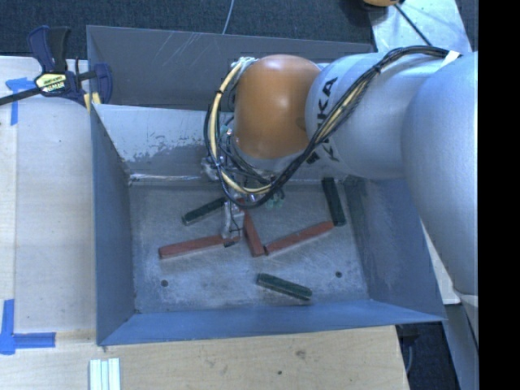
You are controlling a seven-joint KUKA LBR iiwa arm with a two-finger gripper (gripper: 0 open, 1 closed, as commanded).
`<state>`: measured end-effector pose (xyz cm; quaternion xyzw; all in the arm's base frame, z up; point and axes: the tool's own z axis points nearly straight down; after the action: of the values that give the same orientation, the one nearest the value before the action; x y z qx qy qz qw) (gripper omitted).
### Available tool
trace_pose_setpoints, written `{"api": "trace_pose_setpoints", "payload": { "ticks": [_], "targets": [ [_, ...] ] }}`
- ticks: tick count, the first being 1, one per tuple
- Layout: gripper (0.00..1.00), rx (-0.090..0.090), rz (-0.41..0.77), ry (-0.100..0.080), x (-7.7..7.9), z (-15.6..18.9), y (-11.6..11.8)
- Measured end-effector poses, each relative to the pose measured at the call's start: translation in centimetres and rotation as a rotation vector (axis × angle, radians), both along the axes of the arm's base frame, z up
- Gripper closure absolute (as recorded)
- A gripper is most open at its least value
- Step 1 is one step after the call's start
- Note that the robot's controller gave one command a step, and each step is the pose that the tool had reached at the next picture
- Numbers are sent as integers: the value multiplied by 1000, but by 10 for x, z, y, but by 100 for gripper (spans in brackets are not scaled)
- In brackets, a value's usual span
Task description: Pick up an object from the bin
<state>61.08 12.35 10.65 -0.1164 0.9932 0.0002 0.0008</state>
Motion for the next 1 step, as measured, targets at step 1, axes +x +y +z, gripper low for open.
{"api": "trace_pose_setpoints", "payload": {
  "ticks": [1],
  "targets": [
    [0, 1, 77, -3, 17, -36, -2]
  ]
}}
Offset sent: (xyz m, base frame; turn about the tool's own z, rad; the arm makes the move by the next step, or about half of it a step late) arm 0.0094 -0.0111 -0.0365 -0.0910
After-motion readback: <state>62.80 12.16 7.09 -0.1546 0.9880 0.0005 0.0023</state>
